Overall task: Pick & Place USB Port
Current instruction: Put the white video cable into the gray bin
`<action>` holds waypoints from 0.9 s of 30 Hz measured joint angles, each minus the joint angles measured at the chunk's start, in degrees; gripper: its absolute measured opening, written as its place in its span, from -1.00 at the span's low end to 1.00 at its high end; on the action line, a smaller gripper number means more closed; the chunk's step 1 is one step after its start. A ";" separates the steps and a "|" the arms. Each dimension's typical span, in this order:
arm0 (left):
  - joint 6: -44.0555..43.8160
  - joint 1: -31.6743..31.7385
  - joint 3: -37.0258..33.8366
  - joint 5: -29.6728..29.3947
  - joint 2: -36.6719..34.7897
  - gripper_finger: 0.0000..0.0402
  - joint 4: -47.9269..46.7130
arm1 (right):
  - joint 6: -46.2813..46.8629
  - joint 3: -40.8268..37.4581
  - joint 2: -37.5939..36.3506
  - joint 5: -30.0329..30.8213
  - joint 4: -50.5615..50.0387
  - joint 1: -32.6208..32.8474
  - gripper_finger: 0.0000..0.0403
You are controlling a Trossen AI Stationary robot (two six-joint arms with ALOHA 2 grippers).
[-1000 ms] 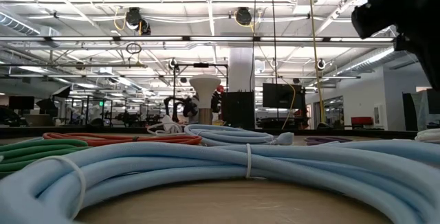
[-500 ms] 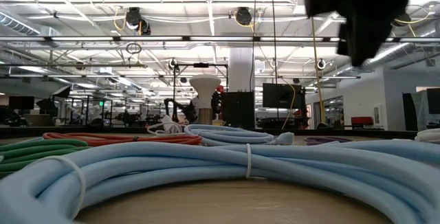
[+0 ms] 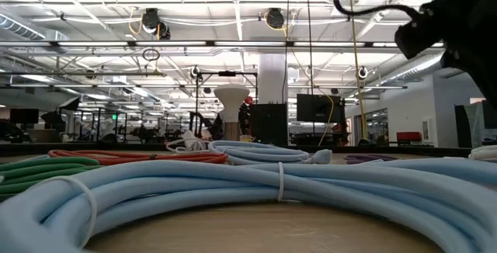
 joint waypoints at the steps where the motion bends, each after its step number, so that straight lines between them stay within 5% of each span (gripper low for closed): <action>1: 0.03 0.00 0.00 0.01 0.00 -0.54 0.00 | 0.60 0.00 0.00 0.15 -1.01 0.13 -0.56; 15: -0.21 -1.33 0.00 -1.46 0.00 -0.54 0.08 | 8.53 -3.74 -0.02 -3.46 3.96 4.76 -0.01; 27: -0.37 -2.01 0.00 -1.52 0.02 -0.54 0.09 | 14.62 -13.33 -0.02 -4.65 18.41 9.22 0.01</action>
